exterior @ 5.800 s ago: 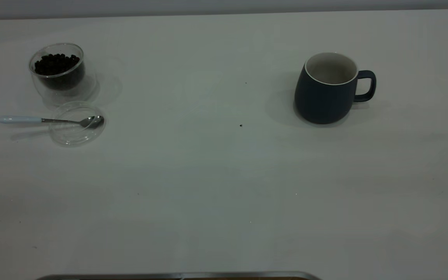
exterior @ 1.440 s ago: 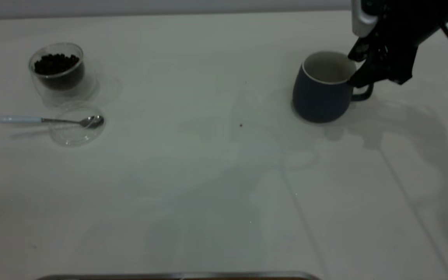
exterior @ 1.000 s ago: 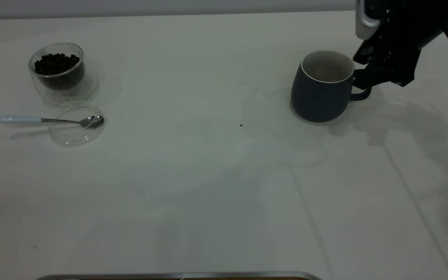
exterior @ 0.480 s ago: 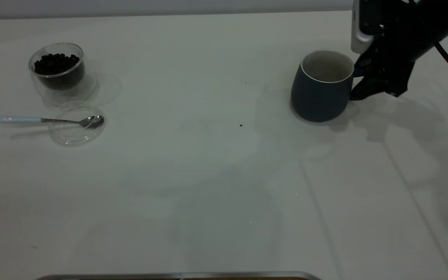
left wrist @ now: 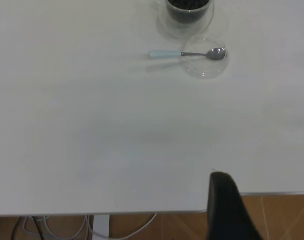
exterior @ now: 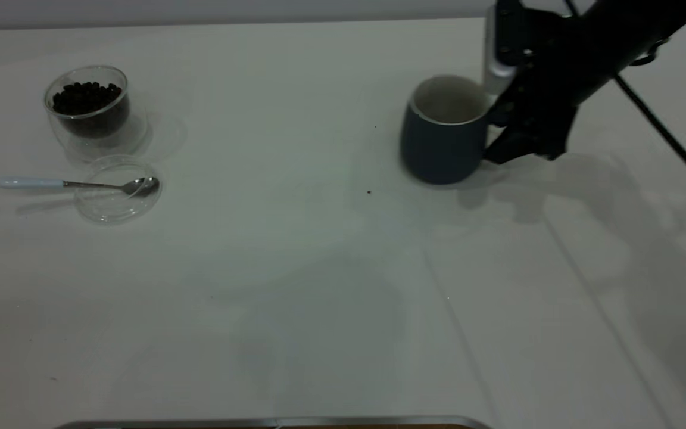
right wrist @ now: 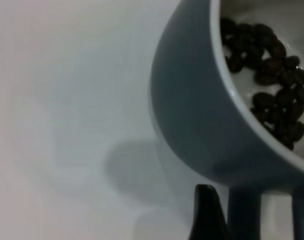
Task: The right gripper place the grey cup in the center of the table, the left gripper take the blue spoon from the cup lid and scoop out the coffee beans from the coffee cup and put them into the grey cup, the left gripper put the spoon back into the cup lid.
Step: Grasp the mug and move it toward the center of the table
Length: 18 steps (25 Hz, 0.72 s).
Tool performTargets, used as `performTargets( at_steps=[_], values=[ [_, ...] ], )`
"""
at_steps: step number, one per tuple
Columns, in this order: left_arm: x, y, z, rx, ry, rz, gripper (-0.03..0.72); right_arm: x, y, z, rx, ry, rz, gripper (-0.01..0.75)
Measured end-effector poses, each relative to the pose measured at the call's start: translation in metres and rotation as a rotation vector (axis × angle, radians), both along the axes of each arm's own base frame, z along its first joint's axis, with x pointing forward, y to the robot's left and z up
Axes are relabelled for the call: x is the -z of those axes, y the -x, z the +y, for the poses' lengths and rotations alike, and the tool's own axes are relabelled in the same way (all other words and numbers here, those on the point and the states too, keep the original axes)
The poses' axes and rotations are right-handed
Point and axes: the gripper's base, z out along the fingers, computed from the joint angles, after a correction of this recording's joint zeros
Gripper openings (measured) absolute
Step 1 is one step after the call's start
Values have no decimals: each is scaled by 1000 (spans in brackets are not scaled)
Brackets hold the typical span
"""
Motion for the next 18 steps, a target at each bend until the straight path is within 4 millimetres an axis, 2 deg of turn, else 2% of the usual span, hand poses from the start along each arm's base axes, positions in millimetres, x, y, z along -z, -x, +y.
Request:
performTargets(
  at_steps=[10, 18],
  values=[
    [0, 0, 0, 0, 0, 0, 454, -3, -12, 58, -30, -86, -49, 534],
    [0, 0, 0, 0, 0, 0, 454, -1, -4, 89, -51, -126, -35, 522]
  ],
)
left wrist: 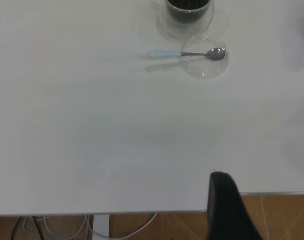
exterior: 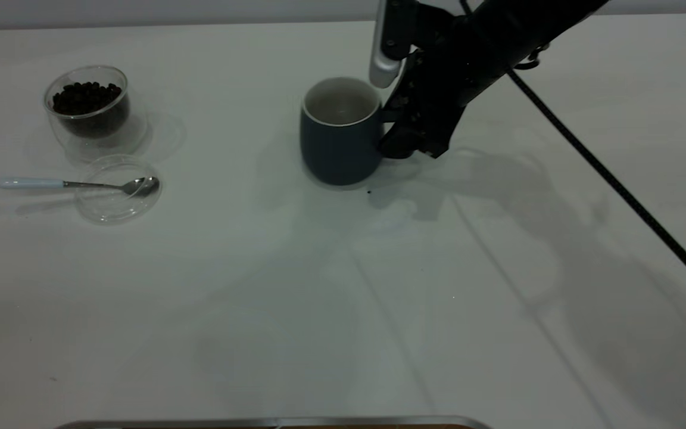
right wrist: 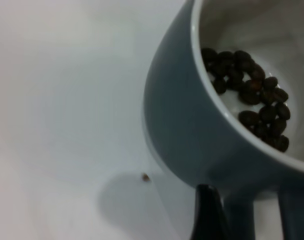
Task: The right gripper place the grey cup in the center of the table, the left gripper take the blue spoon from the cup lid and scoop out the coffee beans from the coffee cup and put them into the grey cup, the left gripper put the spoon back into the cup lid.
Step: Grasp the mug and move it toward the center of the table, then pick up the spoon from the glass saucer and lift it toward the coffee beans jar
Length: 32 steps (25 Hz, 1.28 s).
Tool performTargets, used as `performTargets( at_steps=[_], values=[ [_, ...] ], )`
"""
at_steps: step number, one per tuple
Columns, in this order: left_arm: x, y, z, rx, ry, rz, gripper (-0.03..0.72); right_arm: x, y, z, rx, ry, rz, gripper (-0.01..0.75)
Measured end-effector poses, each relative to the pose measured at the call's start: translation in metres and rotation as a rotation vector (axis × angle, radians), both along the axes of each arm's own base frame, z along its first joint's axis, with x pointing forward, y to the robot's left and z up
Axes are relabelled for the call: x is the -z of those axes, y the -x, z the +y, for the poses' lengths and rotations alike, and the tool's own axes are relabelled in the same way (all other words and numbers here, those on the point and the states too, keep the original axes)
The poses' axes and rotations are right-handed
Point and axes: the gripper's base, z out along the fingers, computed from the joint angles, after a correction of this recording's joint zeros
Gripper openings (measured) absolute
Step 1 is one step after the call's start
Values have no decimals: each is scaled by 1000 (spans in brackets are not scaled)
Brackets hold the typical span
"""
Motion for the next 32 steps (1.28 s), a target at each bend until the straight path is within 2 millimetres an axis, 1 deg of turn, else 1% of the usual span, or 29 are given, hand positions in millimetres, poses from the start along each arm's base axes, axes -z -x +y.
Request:
performTargets(
  at_steps=[5, 7, 10, 14, 15, 18, 21, 23, 24, 25, 26, 27, 29, 31, 32],
  values=[
    [0, 0, 0, 0, 0, 0, 454, -3, 0, 9, 23, -31, 1, 516],
    [0, 0, 0, 0, 0, 0, 454, -3, -1, 9, 31, -29, -4, 516],
    [0, 0, 0, 0, 0, 0, 454, -11, -3, 7, 58, -38, -4, 515],
    [0, 0, 0, 0, 0, 0, 454, -40, 0, 5, 50, -40, 17, 514],
    [0, 0, 0, 0, 0, 0, 454, -50, 3, 4, 42, -39, 27, 513],
    [0, 0, 0, 0, 0, 0, 454, -71, 14, 2, 16, -21, 112, 513],
    [0, 0, 0, 0, 0, 0, 454, -102, 30, -1, 10, -2, 243, 512],
    [0, 0, 0, 0, 0, 0, 454, -132, 44, -5, 15, 12, 340, 512],
    [0, 0, 0, 0, 0, 0, 454, -146, 50, -7, 38, 16, 394, 512],
    [0, 0, 0, 0, 0, 0, 454, -166, 61, -10, 64, 26, 467, 511],
    [0, 0, 0, 0, 0, 0, 454, -179, 68, -12, 89, 32, 513, 511],
    [0, 0, 0, 0, 0, 0, 454, -195, 75, -15, 127, 33, 537, 511],
    [0, 0, 0, 0, 0, 0, 454, -224, 87, -24, 271, 31, 573, 511],
    [0, 0, 0, 0, 0, 0, 454, -254, 102, -38, 426, 13, 576, 511],
    [0, 0, 0, 0, 0, 0, 454, -270, 112, -47, 499, 0, 563, 511]
  ],
)
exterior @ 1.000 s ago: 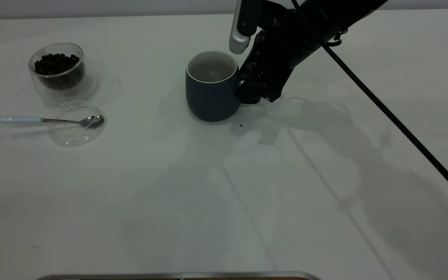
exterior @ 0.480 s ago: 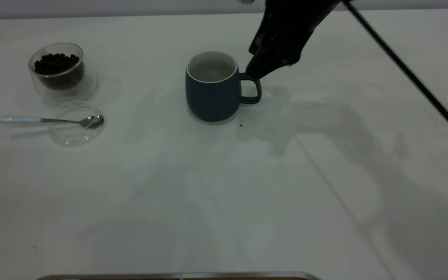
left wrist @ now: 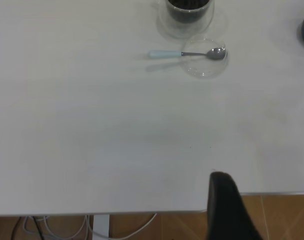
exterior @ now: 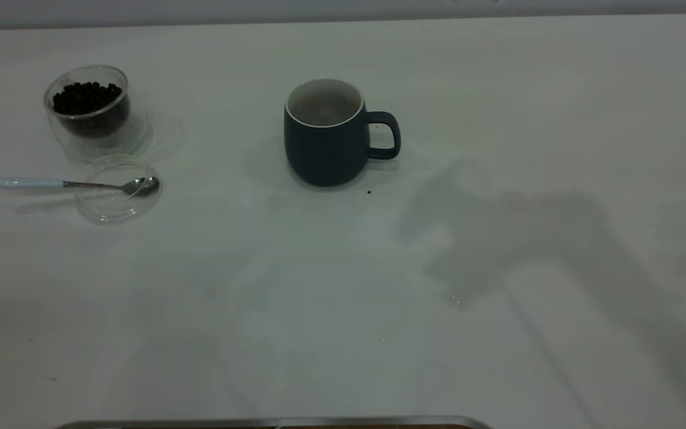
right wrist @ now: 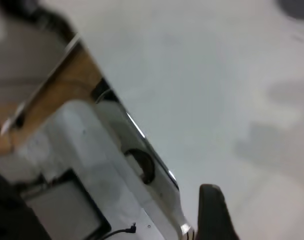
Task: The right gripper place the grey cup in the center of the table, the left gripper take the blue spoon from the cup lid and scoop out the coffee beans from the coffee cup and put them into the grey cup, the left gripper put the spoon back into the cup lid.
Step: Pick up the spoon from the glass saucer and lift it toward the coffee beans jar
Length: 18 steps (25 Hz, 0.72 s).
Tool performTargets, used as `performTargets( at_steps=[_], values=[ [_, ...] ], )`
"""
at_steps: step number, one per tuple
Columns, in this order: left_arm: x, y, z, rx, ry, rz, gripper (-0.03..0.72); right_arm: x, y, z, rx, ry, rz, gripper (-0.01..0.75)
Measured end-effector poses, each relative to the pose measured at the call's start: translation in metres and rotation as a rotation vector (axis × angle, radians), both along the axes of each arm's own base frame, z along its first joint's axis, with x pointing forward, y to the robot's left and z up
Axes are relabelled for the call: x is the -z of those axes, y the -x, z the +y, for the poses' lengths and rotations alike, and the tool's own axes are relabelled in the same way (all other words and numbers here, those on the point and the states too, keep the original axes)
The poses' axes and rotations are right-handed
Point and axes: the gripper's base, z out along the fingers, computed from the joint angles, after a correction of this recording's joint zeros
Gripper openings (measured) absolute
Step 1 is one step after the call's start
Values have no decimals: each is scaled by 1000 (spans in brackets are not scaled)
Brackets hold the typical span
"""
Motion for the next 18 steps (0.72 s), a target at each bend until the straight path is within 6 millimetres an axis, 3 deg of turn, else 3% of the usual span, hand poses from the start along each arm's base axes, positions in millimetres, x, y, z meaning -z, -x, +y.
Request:
performTargets(
  at_steps=[3, 6, 9, 12, 18],
  values=[
    [0, 0, 0, 0, 0, 0, 454, -43, 42, -26, 160, 34, -71, 511],
    [0, 0, 0, 0, 0, 0, 454, -62, 87, -54, 272, 103, -147, 511],
    [0, 0, 0, 0, 0, 0, 454, -68, 139, -84, 367, 157, -237, 511],
    [0, 0, 0, 0, 0, 0, 454, -55, 181, -106, 453, 177, -267, 511],
    [0, 0, 0, 0, 0, 0, 454, -12, 233, -133, 588, 158, -292, 511]
  ],
)
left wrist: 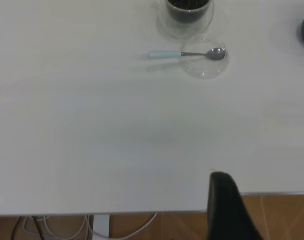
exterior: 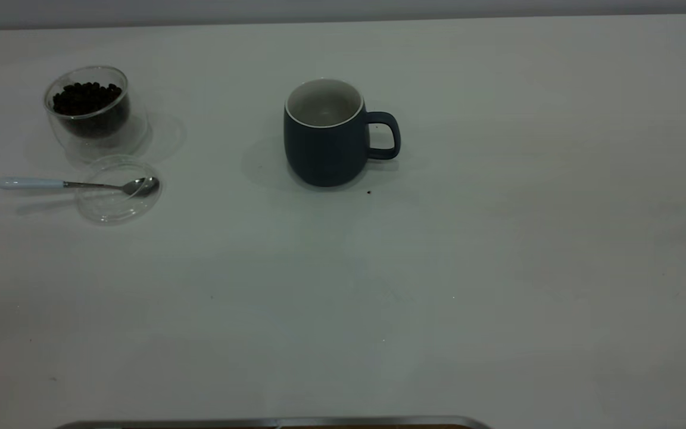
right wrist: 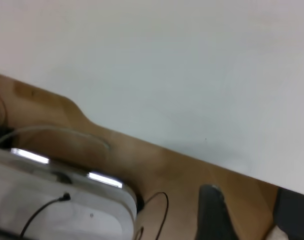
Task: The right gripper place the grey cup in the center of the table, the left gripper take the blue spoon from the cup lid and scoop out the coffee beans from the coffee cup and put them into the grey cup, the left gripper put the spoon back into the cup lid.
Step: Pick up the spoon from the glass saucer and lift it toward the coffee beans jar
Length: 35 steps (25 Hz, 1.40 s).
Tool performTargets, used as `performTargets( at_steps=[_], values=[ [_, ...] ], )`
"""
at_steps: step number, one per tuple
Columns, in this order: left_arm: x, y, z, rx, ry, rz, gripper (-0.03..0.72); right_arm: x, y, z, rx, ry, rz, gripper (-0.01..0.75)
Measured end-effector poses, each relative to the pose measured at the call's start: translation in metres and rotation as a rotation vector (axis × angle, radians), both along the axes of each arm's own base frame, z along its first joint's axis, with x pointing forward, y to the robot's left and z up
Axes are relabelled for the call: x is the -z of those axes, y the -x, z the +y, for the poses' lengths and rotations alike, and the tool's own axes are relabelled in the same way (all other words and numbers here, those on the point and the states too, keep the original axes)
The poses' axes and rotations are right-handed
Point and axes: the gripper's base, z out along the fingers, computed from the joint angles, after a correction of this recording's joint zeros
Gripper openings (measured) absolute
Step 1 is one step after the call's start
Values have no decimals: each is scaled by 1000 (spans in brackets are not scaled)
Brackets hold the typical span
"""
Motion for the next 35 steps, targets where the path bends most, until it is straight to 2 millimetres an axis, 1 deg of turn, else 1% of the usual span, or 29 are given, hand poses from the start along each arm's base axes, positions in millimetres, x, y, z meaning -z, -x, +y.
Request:
performTargets(
  at_steps=[2, 7, 13, 17, 18, 26, 35],
  values=[
    [0, 0, 0, 0, 0, 0, 454, 10, 14, -5, 25, -18, -61, 508],
    [0, 0, 0, 0, 0, 0, 454, 36, 35, -10, 72, -55, -141, 498],
    [0, 0, 0, 0, 0, 0, 454, 33, 58, -15, 105, -92, -316, 473],
    [0, 0, 0, 0, 0, 0, 454, 31, 78, -17, 110, -119, -460, 450],
    [0, 0, 0, 0, 0, 0, 454, 32, 81, -18, 117, -120, -476, 443],
    [0, 0, 0, 0, 0, 0, 454, 32, 82, -18, 132, -118, -485, 372],
    [0, 0, 0, 0, 0, 0, 454, 32, 82, -18, 132, -120, -485, 309]
  ],
)
